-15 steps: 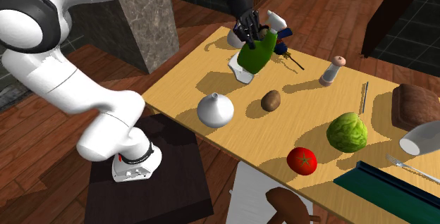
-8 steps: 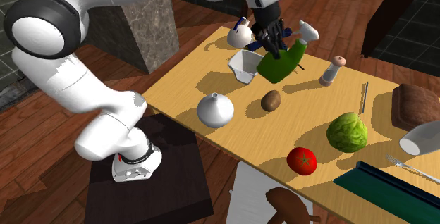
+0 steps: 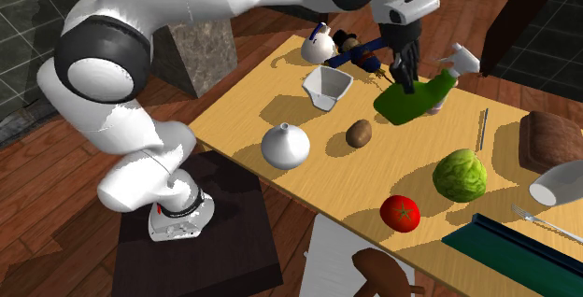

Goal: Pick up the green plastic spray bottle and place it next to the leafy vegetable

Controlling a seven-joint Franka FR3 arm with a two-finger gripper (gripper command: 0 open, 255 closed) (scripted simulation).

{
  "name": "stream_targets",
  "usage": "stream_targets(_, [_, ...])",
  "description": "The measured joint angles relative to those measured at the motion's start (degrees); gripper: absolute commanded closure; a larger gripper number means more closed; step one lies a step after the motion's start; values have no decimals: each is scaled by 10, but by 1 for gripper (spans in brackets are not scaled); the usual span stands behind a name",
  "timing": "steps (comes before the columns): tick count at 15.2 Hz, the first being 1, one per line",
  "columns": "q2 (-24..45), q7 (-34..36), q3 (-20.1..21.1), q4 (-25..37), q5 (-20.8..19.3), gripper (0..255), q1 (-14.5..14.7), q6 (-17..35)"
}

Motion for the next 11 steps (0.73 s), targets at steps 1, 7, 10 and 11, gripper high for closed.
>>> stream_targets(1, [24,3,2,18,-17,255,0,-3])
stream_targets(7, [157,-16,-16,148,-103,255,19,-31])
stream_targets(10, [225,-37,-31,234,-138,255,43,-56])
stream_targets(11, [250,-46,-37,268,-149,255,53,-66])
